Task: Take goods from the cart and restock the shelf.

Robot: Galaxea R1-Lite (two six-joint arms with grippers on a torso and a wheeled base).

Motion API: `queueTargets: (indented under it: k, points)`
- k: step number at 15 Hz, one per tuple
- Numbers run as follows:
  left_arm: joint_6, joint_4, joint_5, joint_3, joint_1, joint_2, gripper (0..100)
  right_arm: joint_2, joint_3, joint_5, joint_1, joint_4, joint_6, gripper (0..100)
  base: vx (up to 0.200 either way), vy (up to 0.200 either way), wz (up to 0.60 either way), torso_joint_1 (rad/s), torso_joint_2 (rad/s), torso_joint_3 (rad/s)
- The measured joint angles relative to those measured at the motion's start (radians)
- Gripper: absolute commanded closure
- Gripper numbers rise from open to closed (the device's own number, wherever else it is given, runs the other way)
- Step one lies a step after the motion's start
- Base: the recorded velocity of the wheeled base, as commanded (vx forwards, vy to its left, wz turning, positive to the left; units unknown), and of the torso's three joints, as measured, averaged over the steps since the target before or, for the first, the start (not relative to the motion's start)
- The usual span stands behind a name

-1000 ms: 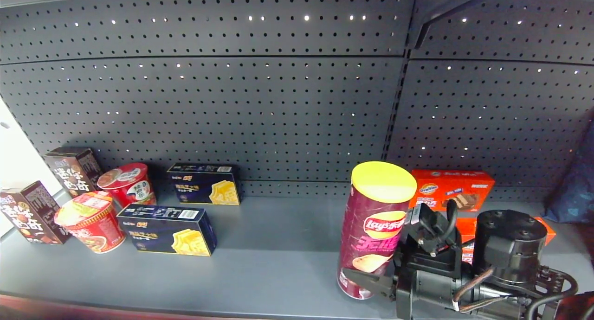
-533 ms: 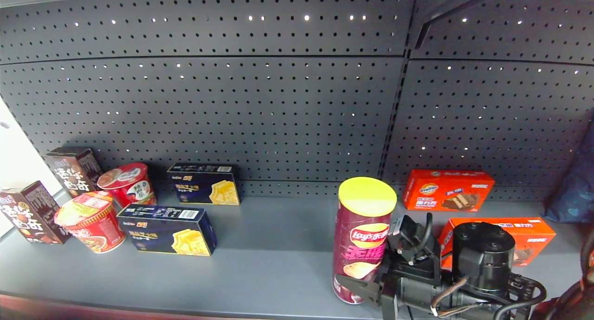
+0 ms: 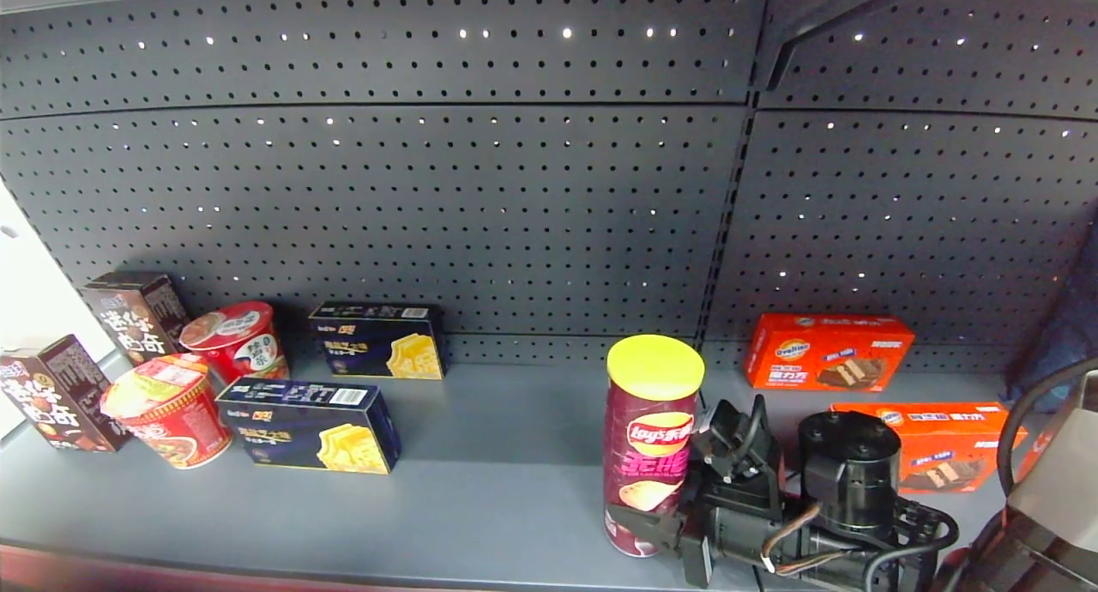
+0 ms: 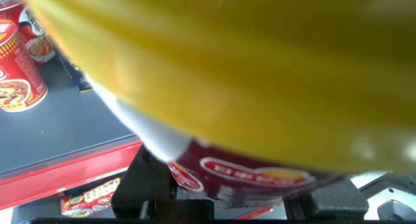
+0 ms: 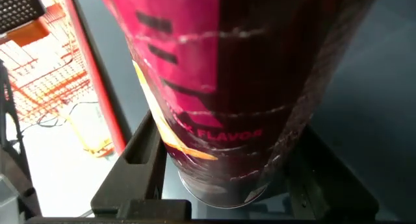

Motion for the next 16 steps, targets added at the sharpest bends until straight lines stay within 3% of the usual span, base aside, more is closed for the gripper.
queueTargets:
  k: [1, 2, 8, 14, 16]
  points:
    - [0.0, 0.0, 0.0, 0.0, 0.0, -0.001, 100, 0.007, -0.008, 0.0, 0.0, -0.003, 0.0, 100, 0.0, 0.0, 0.0, 0.0, 0.0, 0.0]
    - [0.0, 0.0, 0.0, 0.001, 0.0, -0.003, 100, 0.016, -0.015, 0.001, 0.0, -0.007, -0.001, 0, 0.0, 0.0, 0.0, 0.0, 0.0, 0.0]
    - [-0.001, -0.001, 0.0, 0.001, 0.0, -0.008, 100, 0.024, 0.036, 0.002, -0.008, -0.048, -0.002, 0, 0.0, 0.0, 0.0, 0.0, 0.0, 0.0]
    - [-0.001, 0.002, -0.001, 0.003, -0.002, -0.022, 100, -0.131, 0.24, 0.002, -0.063, -0.062, -0.004, 0, 0.0, 0.0, 0.0, 0.0, 0.0, 0.0]
    - [0.0, 0.043, -0.002, -0.005, -0.002, -0.031, 100, -0.214, 0.305, 0.0, -0.07, -0.061, -0.004, 0, 0.0, 0.0, 0.0, 0.0, 0.0, 0.0]
